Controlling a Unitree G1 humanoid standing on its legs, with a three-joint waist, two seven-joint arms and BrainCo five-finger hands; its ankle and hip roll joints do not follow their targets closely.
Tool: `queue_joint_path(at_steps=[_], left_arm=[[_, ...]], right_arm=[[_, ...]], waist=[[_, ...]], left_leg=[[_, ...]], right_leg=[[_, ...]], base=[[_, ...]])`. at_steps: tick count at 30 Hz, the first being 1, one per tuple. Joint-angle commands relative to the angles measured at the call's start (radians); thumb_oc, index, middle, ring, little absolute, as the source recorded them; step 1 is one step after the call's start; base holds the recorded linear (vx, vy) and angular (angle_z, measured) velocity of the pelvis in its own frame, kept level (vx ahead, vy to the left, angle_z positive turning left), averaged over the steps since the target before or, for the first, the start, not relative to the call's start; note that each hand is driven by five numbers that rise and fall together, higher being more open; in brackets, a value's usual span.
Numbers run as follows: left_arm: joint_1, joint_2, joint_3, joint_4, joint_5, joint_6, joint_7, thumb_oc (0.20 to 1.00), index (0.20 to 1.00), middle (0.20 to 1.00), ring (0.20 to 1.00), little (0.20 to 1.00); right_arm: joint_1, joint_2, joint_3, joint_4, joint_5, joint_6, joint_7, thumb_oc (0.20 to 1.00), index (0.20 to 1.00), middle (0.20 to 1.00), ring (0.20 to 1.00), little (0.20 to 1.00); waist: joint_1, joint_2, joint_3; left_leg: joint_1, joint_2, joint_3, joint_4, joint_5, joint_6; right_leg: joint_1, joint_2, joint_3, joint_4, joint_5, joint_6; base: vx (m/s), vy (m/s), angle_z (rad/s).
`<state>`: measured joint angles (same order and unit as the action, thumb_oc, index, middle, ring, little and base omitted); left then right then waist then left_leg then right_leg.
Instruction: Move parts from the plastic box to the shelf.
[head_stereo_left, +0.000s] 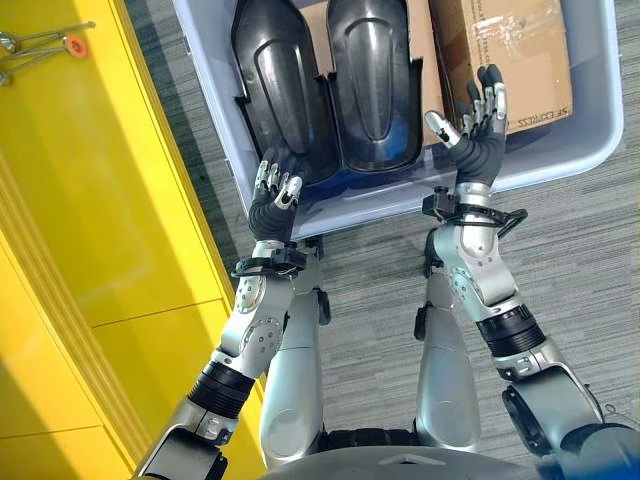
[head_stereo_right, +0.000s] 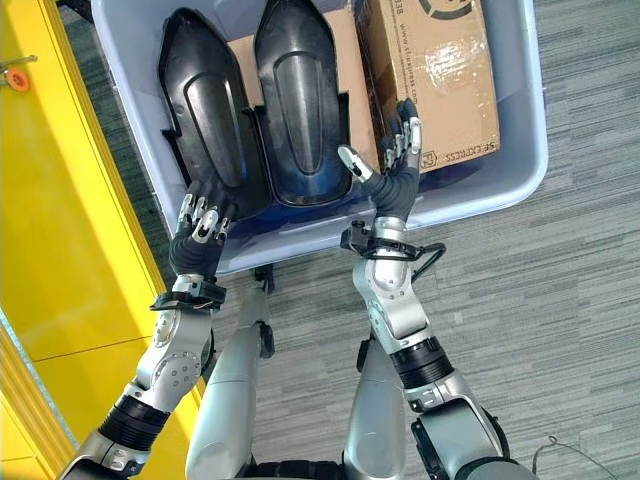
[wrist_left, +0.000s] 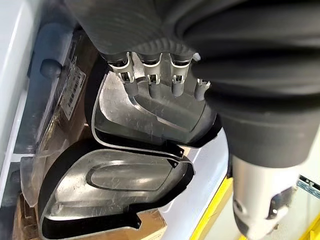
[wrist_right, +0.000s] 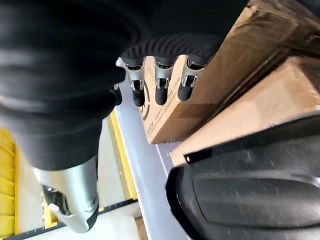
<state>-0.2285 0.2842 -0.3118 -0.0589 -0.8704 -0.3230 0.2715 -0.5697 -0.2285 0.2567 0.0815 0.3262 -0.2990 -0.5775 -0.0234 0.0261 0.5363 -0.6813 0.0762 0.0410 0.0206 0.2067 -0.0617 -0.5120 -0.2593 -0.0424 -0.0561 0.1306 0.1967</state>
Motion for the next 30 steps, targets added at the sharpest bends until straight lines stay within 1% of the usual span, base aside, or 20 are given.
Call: queue_joint_path(at_steps=[1, 5, 11, 12, 13, 14, 16, 23, 27, 30], left_arm=[[0.017, 0.044, 0.013, -0.113, 0.071, -0.067, 0.006, 1.000, 1.000, 1.000, 1.000, 1.000], [0.016, 0.048, 0.006, -0.118, 0.071, -0.066, 0.002, 1.000, 1.000, 1.000, 1.000, 1.000], [0.012, 0.050, 0.002, -0.115, 0.058, -0.075, -0.007, 1.000, 1.000, 1.000, 1.000, 1.000], [0.016, 0.052, -0.003, -0.116, 0.053, -0.078, -0.012, 1.000, 1.000, 1.000, 1.000, 1.000], [0.015, 0.051, -0.003, -0.116, 0.053, -0.078, -0.012, 1.000, 1.000, 1.000, 1.000, 1.000], [0.016, 0.055, -0.009, -0.118, 0.048, -0.079, -0.019, 1.000, 1.000, 1.000, 1.000, 1.000], [0.015, 0.058, -0.011, -0.116, 0.044, -0.078, -0.023, 1.000, 1.000, 1.000, 1.000, 1.000], [0.013, 0.048, -0.019, -0.101, 0.047, -0.079, -0.022, 1.000, 1.000, 1.000, 1.000, 1.000], [0.015, 0.049, -0.016, -0.104, 0.046, -0.082, -0.024, 1.000, 1.000, 1.000, 1.000, 1.000], [0.016, 0.046, -0.010, -0.107, 0.046, -0.085, -0.020, 1.000, 1.000, 1.000, 1.000, 1.000]], right_arm=[[-0.037, -0.032, -0.071, -0.012, -0.083, -0.021, -0.043, 1.000, 1.000, 1.000, 1.000, 1.000], [-0.071, -0.047, -0.084, 0.044, -0.115, 0.000, -0.071, 1.000, 1.000, 1.000, 1.000, 1.000], [-0.157, -0.067, -0.084, 0.195, -0.123, 0.033, -0.091, 1.000, 1.000, 1.000, 1.000, 1.000], [-0.187, -0.075, -0.074, 0.258, -0.124, 0.048, -0.092, 1.000, 1.000, 1.000, 1.000, 1.000], [-0.189, -0.075, -0.074, 0.260, -0.123, 0.047, -0.092, 1.000, 1.000, 1.000, 1.000, 1.000], [-0.238, -0.083, -0.061, 0.347, -0.123, 0.064, -0.091, 1.000, 1.000, 1.000, 1.000, 1.000], [-0.273, -0.093, -0.038, 0.413, -0.126, 0.079, -0.084, 1.000, 1.000, 1.000, 1.000, 1.000], [-0.261, -0.078, 0.008, 0.396, -0.127, 0.075, -0.041, 1.000, 1.000, 1.000, 1.000, 1.000], [-0.273, -0.081, 0.010, 0.444, -0.136, 0.084, -0.045, 1.000, 1.000, 1.000, 1.000, 1.000], [-0.266, -0.085, 0.009, 0.427, -0.143, 0.084, -0.047, 1.000, 1.000, 1.000, 1.000, 1.000]], waist=[[0.021, 0.002, -0.016], [0.025, 0.005, -0.016], [0.039, 0.012, -0.016], [0.044, 0.016, -0.016], [0.044, 0.016, -0.016], [0.052, 0.021, -0.016], [0.057, 0.023, -0.016], [0.058, 0.017, -0.016], [0.063, 0.020, -0.016], [0.063, 0.015, -0.016]], left_leg=[[0.035, 0.057, 0.018, 0.057, -0.094, -0.051], [0.032, 0.055, 0.017, 0.059, -0.095, -0.049], [0.019, 0.052, 0.014, 0.060, -0.091, -0.047], [0.023, 0.052, 0.015, 0.059, -0.096, -0.048], [0.023, 0.052, 0.015, 0.059, -0.095, -0.048], [0.012, 0.053, 0.014, 0.058, -0.090, -0.047], [0.010, 0.054, 0.015, 0.055, -0.089, -0.045], [0.010, 0.054, 0.015, 0.050, -0.092, -0.044], [0.005, 0.052, 0.012, 0.048, -0.091, -0.043], [0.003, 0.053, 0.012, 0.046, -0.091, -0.042]], right_leg=[[-0.019, -0.078, 0.025, 0.109, -0.018, 0.005], [-0.022, -0.078, 0.025, 0.112, -0.018, 0.006], [-0.036, -0.077, 0.024, 0.116, -0.015, 0.003], [-0.033, -0.077, 0.020, 0.117, -0.019, 0.004], [-0.034, -0.076, 0.021, 0.117, -0.019, 0.004], [-0.045, -0.075, 0.020, 0.119, -0.014, 0.003], [-0.051, -0.074, 0.021, 0.120, -0.014, 0.003], [-0.049, -0.073, 0.013, 0.121, -0.023, 0.002], [-0.048, -0.071, 0.010, 0.118, -0.023, 0.002], [-0.052, -0.070, 0.011, 0.117, -0.023, 0.001]], base=[[0.00, 0.000, 0.00], [0.00, 0.000, 0.00], [0.00, 0.000, 0.00], [0.00, 0.000, 0.00], [0.00, 0.000, 0.00], [0.00, 0.000, 0.00], [0.00, 0.000, 0.00], [0.00, 0.000, 0.00], [0.00, 0.000, 0.00], [0.00, 0.000, 0.00]])
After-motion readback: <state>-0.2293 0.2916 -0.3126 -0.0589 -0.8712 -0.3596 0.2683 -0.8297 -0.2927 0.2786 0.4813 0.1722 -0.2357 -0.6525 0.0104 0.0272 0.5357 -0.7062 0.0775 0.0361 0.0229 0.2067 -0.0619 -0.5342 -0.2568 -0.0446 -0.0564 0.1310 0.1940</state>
